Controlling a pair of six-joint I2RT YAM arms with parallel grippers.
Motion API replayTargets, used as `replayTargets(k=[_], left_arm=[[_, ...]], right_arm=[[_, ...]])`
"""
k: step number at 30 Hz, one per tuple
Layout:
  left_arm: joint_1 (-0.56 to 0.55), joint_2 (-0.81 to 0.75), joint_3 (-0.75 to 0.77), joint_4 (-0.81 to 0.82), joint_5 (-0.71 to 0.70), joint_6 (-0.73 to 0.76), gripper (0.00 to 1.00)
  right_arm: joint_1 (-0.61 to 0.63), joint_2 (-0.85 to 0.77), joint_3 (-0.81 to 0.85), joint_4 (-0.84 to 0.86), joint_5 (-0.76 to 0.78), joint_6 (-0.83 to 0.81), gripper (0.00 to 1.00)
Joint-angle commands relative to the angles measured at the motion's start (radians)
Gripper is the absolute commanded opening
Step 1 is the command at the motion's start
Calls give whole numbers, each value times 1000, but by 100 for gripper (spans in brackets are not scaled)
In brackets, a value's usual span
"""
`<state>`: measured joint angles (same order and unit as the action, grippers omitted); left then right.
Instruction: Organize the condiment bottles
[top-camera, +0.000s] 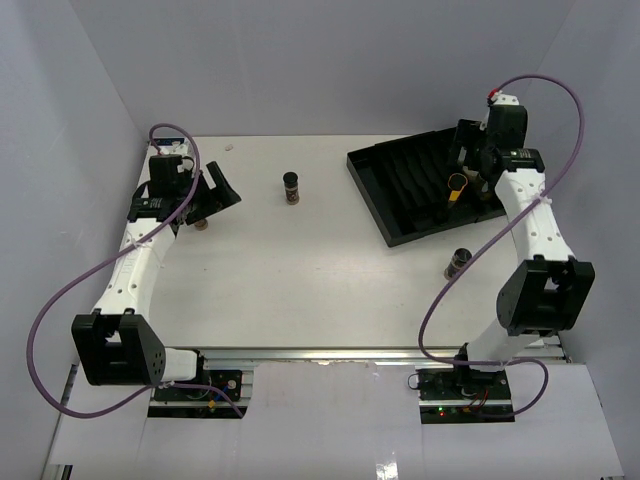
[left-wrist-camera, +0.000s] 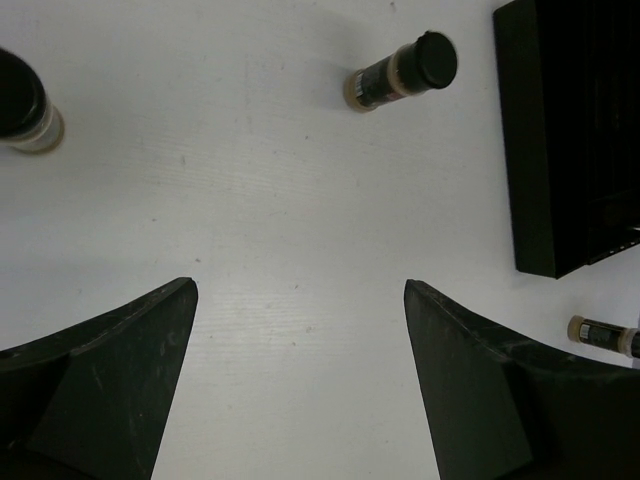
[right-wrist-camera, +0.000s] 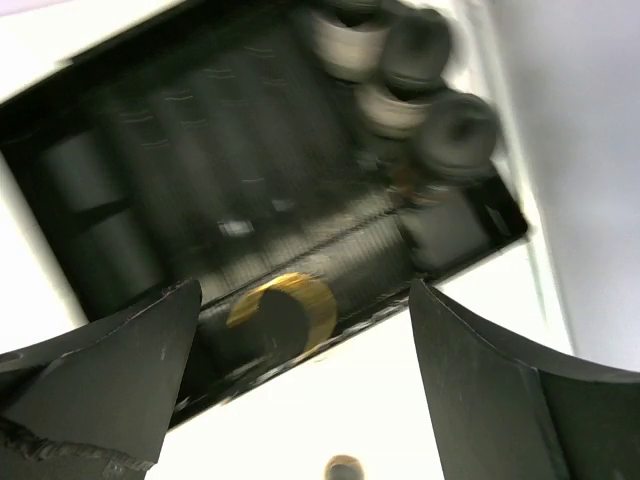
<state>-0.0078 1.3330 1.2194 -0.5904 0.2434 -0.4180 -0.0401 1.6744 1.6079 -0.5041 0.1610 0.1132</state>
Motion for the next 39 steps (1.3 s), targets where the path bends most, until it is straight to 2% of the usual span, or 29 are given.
replayTargets(k=[1, 5, 11, 14, 20, 23, 26, 30, 35, 39], left_arm=[[6, -47, -51, 4, -75, -8, 94], [6, -81, -69, 1, -151, -27, 94], [13, -95, -78, -16, -261, -54, 95], [40, -95, -89, -10, -215, -62, 95], [40, -115, -104, -5, -184, -53, 96], [40, -137, -130, 43, -49, -60, 96], [41, -132, -116, 32, 2, -61, 96], [42, -120, -83, 8, -7, -39, 96], [42, -123, -67, 6, -20, -29, 96], [40, -104, -53, -2, -23, -19, 97]], right_arm=[[122, -149, -70, 31, -58, -42, 90], [238, -185, -99, 95, -197, -58, 89], [455, -87, -59, 128, -207, -104, 89], [510, -34, -35, 136, -209, -107, 89], [568, 62, -49, 333, -334, -159, 90], [603, 152, -5, 423, -359, -177, 90], [630, 231, 49, 479, -363, -179, 91], [661, 342, 144, 502, -337, -191, 91], [679, 439, 148, 682, -361, -190, 93], [678, 527, 241, 679, -354, -185, 93]])
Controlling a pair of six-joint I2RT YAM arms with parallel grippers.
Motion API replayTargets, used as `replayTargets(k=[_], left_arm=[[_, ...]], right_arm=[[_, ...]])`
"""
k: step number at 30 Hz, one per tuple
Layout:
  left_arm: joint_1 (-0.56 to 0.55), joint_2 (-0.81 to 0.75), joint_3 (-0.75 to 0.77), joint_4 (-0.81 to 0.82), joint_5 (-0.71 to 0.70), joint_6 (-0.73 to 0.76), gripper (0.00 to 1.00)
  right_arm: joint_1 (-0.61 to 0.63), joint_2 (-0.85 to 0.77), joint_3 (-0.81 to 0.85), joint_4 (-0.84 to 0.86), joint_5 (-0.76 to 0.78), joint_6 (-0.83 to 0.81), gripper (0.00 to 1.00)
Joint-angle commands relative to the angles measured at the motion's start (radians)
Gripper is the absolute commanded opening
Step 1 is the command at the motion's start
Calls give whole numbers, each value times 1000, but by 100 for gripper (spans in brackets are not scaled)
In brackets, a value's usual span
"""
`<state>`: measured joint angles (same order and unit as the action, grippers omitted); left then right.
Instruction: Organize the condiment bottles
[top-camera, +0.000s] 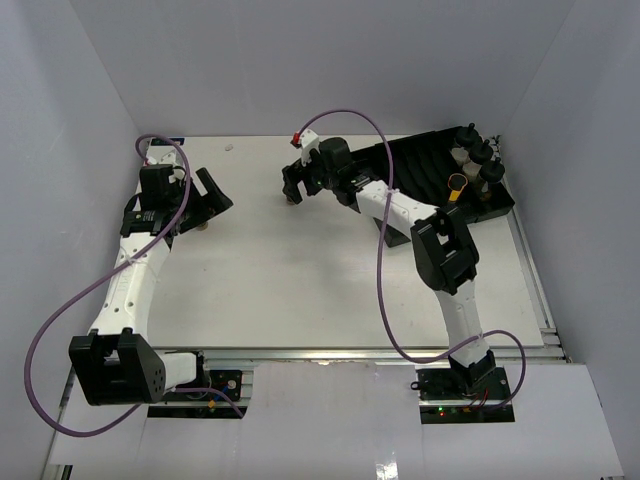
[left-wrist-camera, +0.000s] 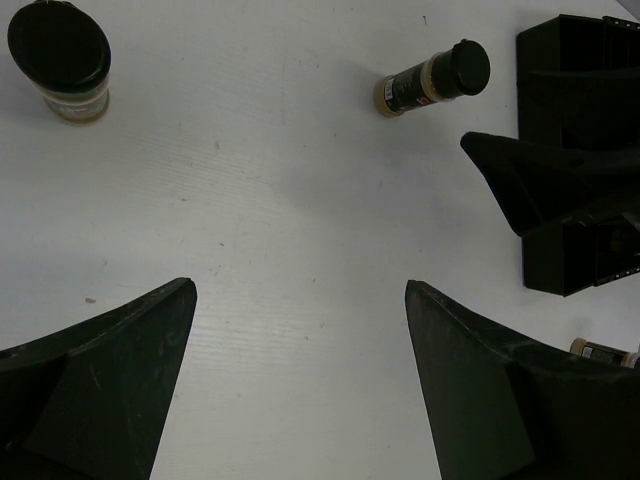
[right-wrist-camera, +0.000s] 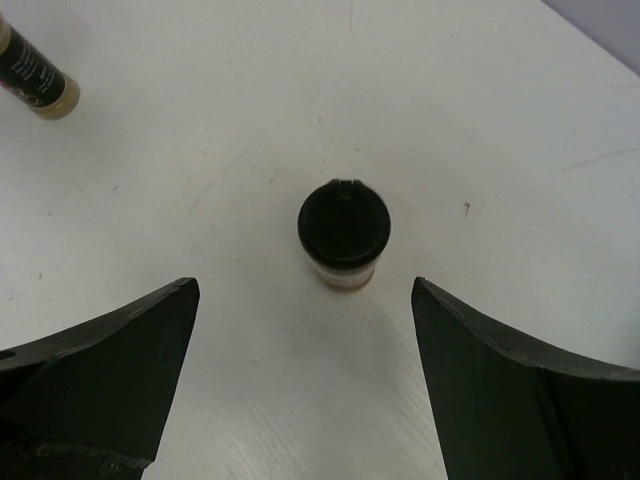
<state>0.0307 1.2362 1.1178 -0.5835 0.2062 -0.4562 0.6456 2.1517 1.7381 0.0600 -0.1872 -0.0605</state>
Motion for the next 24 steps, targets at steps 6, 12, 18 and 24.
replayTargets(k=[6, 12, 18, 24], left_arm=[[3, 9, 46, -3, 8, 25, 97], [2, 32, 47, 0, -2, 26, 97], [3, 35, 40, 11, -7, 24, 97], [2, 37, 36, 11, -21, 25, 97]], right_arm=[[-1, 136, 176, 124, -22, -22, 90], [12, 183, 186, 147, 49, -61, 88], [14, 222, 218, 124, 25, -55, 86], [17, 262, 251, 126, 42, -46, 77]])
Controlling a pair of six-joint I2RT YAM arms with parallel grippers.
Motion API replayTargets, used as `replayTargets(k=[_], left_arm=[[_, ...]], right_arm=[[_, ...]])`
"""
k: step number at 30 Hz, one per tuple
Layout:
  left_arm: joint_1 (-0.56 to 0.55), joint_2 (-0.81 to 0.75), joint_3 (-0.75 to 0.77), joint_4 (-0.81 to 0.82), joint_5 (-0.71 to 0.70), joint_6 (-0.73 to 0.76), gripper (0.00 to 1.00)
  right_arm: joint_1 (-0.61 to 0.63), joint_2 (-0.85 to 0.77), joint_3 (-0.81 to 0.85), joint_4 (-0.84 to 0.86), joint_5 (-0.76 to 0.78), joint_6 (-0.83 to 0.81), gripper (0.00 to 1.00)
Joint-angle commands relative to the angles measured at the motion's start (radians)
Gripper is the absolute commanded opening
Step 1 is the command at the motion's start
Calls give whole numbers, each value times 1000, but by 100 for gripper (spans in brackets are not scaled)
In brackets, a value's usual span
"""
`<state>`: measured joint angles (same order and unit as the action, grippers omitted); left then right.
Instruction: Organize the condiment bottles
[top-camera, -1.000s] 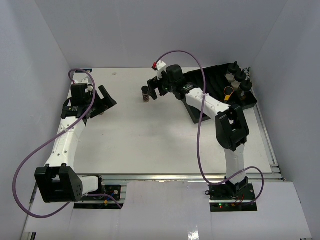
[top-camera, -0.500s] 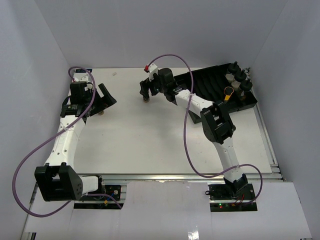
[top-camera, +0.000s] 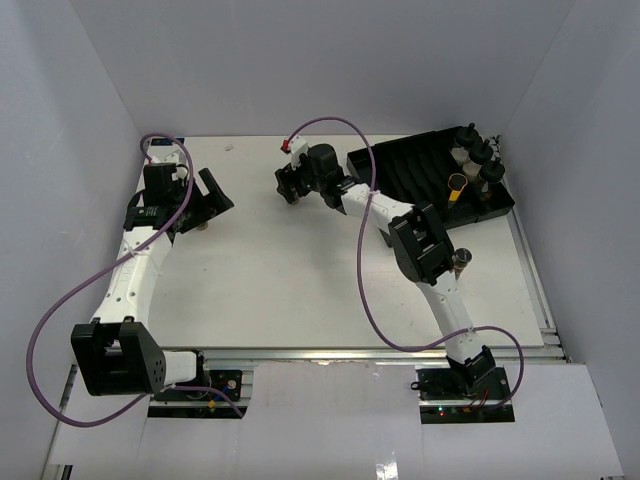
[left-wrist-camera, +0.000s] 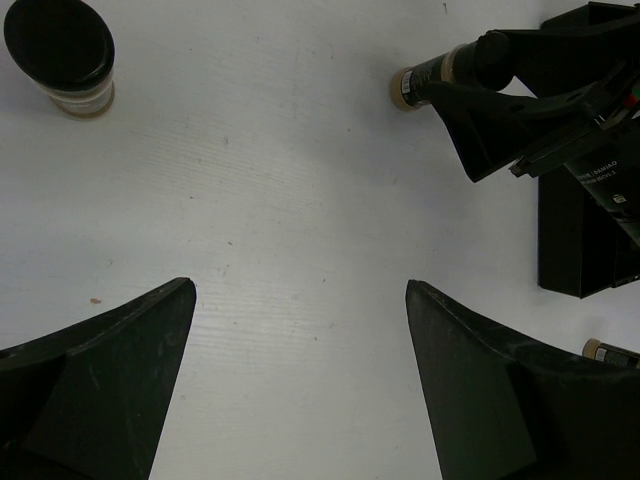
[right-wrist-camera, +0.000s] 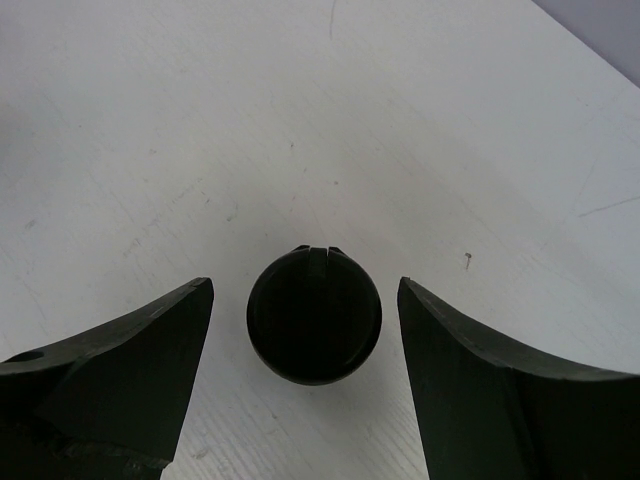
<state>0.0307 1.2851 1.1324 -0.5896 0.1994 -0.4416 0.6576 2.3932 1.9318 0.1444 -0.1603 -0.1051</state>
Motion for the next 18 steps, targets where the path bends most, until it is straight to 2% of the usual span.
replayTargets(k=[1, 4, 6, 12, 15, 18], left_arm=[[2, -12, 21, 17, -17, 11, 97], [3, -13, 21, 18, -23, 13, 97], [3, -8, 18, 19, -27, 15, 97], [2, -2, 15, 19, -29, 14, 97], [3, -4, 19, 17, -32, 12, 97], [3, -6, 21, 16, -29, 12, 97]], right_arm=[[5, 21, 55, 48, 22, 1, 74], [5, 23, 47, 69, 30, 0, 60], [5, 23, 41, 92, 33, -8, 47], [5, -28, -60, 214, 35, -53, 30], [5, -67, -87, 255, 81, -84, 18], [4, -137, -131, 278, 120, -107, 11]])
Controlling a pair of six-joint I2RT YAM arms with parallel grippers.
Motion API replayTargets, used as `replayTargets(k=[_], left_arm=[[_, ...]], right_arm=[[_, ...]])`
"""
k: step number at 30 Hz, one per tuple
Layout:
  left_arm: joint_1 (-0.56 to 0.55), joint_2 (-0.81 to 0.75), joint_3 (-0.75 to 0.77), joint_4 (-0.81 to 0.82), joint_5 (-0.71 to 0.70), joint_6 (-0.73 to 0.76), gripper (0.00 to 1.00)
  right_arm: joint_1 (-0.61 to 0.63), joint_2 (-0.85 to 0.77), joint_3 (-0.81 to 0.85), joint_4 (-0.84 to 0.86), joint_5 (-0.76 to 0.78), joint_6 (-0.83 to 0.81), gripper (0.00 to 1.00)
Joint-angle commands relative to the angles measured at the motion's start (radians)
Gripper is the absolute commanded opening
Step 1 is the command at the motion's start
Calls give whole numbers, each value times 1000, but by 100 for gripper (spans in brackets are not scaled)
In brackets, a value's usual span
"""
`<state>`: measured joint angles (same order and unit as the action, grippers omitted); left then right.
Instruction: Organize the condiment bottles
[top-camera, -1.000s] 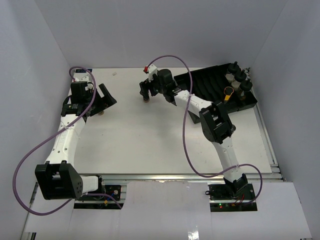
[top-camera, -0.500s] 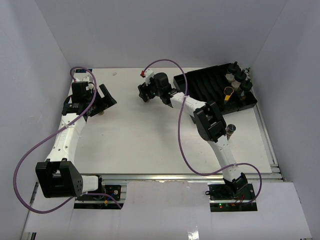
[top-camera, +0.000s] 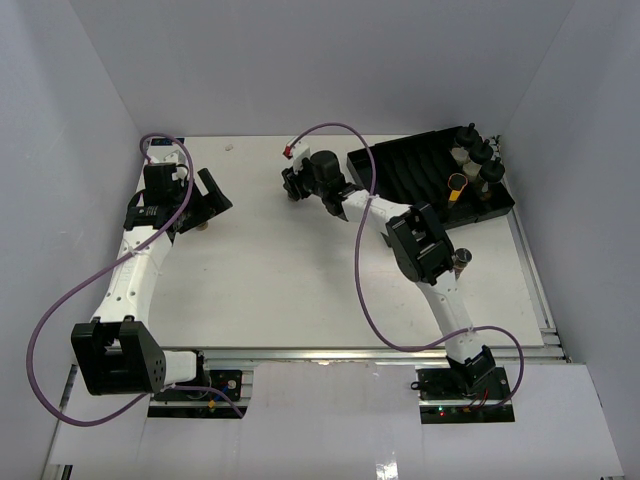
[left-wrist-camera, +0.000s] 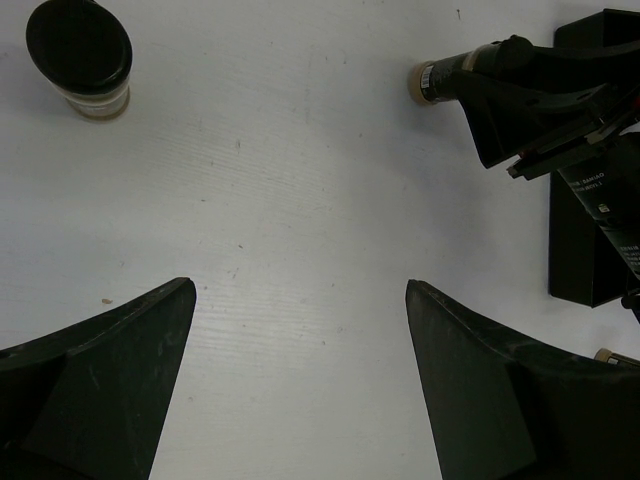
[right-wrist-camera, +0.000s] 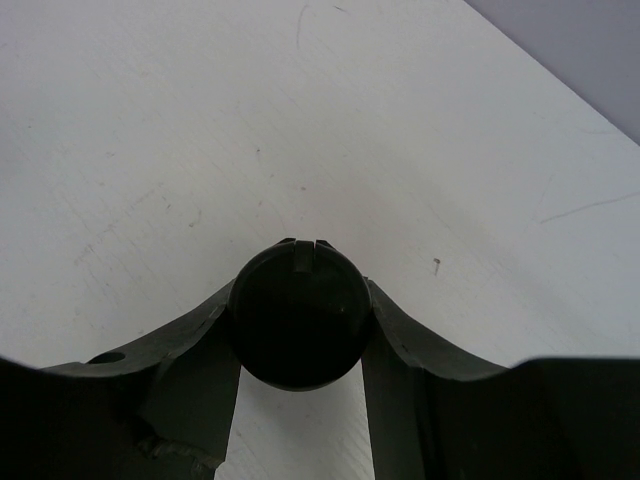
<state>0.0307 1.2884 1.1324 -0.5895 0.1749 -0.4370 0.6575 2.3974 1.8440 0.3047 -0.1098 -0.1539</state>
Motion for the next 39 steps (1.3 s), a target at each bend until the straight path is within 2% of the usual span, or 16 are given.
replayTargets(k=[1, 14, 21, 28, 39], left_arm=[[2, -11, 20, 15, -6, 7, 97], [2, -23, 14, 24, 18, -5, 97], [2, -3, 27, 35, 17, -18, 97], [2, 38, 33, 60, 11, -26, 97], [2, 76, 28, 107, -1, -27, 97]], right_arm=[[4, -177, -58, 132, 93, -66, 9], [-84, -407, -163, 127, 232, -69, 8], [-222, -430, -295, 206, 157, 12, 8], [-305, -354, -292, 218, 86, 50, 8], [-343, -200, -236, 236, 42, 73, 8]])
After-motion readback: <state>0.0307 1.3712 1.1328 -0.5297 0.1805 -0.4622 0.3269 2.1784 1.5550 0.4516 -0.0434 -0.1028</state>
